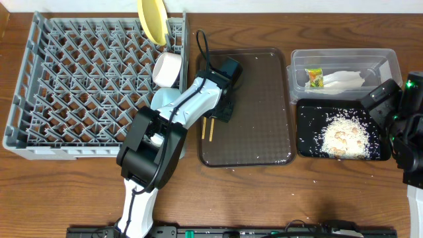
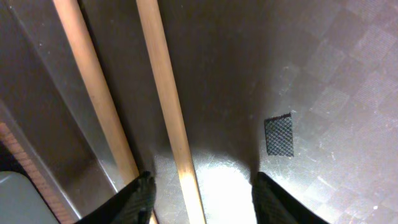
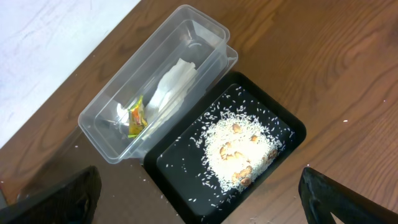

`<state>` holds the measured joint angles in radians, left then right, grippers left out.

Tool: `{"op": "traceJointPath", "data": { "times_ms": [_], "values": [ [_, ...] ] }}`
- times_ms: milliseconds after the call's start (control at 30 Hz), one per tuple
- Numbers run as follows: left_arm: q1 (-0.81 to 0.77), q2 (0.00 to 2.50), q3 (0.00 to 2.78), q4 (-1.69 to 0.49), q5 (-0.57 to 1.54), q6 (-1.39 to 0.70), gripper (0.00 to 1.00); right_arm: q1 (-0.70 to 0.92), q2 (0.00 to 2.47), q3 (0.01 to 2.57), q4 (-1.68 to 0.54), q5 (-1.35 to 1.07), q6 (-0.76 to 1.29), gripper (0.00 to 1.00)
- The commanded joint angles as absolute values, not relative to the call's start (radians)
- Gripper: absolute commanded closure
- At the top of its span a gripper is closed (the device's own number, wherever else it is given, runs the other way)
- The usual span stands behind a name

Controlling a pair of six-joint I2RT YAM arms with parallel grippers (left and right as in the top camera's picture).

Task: Sort waste into correct bins and load items into the dishwasher
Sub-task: 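Grasp one wooden chopstick on the brown tray with the left gripper, then carry the chopstick left and drop it into the dish rack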

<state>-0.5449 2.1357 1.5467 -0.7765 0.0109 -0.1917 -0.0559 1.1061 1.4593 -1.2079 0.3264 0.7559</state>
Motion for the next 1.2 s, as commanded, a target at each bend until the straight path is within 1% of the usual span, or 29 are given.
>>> {"op": "traceJointPath", "data": {
  "times_ms": [0, 133, 200, 333, 400, 433, 467, 567, 700, 900, 1033, 1167],
  "values": [
    [-0.547, 2.16, 1.554, -0.771, -0.008, -0.228, 0.51, -0.059, 1.111, 1.458, -1.208, 0.34, 0.746, 0.01],
    [-0.549, 2.183, 1.554, -0.765, -0.008, -0.238, 0.52, -0.059, 1.111, 1.458, -1.208, 0.34, 0.746, 0.01],
    [-0.549, 2.183, 1.554, -0.764, -0.008, -0.239, 0.55, -0.059, 1.111, 1.458, -1.208, 0.34, 0.746, 0.01],
    [-0.55, 2.185, 1.554, -0.754, -0.008, -0.249, 0.69, -0.059, 1.111, 1.458, -1.208, 0.34, 0.747, 0.01],
    [-0.55, 2.185, 1.554, -0.754, -0.008, -0.25, 0.79, -0.059, 1.111, 1.458, -1.208, 0.34, 0.746, 0.01],
    [-0.55, 2.185, 1.554, -0.754, -0.008, -0.25, 0.81, -0.059, 1.111, 1.458, -1.208, 0.34, 0.747, 0.01],
    [-0.551, 2.185, 1.554, -0.753, -0.008, -0.25, 0.87, -0.059, 1.111, 1.458, -1.208, 0.34, 0.746, 0.01],
    [-0.553, 2.185, 1.554, -0.751, -0.008, -0.25, 0.91, -0.059, 1.111, 1.458, -1.208, 0.34, 0.746, 0.01],
    [-0.554, 2.176, 1.576, -0.771, -0.008, -0.25, 0.93, -0.059, 1.111, 1.458, -1.208, 0.34, 0.747, 0.01],
    [-0.553, 2.105, 1.679, -0.898, -0.009, -0.247, 0.93, -0.059, 1.111, 1.458, -1.209, 0.34, 0.746, 0.01],
    [-0.542, 2.004, 1.734, -0.97, -0.012, -0.233, 0.93, -0.059, 1.111, 1.458, -1.208, 0.34, 0.746, 0.01],
    [-0.489, 1.87, 1.737, -1.024, -0.047, -0.233, 0.93, -0.059, 1.111, 1.458, -1.208, 0.34, 0.746, 0.01]
  ]
}}
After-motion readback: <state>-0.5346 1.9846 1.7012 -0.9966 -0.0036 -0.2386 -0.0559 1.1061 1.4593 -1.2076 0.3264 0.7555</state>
